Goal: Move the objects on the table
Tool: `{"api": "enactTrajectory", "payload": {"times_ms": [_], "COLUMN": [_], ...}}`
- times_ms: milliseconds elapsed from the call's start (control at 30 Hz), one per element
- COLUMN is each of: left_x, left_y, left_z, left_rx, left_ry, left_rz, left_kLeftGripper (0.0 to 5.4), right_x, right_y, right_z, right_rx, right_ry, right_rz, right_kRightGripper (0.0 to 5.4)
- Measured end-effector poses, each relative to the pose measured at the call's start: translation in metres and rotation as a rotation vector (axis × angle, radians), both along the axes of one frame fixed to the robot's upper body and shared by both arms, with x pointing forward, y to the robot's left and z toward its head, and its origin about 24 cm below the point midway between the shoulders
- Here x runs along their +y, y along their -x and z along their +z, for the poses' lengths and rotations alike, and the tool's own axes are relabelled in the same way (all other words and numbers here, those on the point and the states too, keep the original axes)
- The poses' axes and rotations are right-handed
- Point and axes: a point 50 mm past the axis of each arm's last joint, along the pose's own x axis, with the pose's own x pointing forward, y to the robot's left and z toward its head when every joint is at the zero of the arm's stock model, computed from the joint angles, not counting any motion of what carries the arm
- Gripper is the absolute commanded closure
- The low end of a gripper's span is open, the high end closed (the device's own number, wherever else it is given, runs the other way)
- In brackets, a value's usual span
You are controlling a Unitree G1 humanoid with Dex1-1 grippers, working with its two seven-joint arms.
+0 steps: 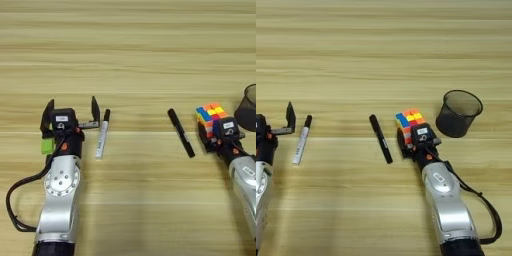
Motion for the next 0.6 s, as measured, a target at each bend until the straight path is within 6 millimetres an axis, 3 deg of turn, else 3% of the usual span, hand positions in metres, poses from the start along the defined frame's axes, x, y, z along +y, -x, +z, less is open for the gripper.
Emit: {"api": "enactTrajectory", "payload": {"times_ms": [67, 600], "left_x": [0.000, 0.005], "left_y": [0.000, -0.003], "left_z": [0.000, -0.010], "left_rx": [0.002, 0.070], "left_ry": [0.000, -0.033], "left_rz": [-0.002, -0.016], "left_kLeftGripper": [0.00, 0.00], "right_x": [0.000, 0.001], "right_y": [0.000, 0.001], "right_z": [0.000, -0.002], "right_rx": [0.004, 0.019], "right_ry": [0.000, 0.020], "right_rz": [-0.001, -0.026], "right_kRightGripper": [2.08, 0.13]}}
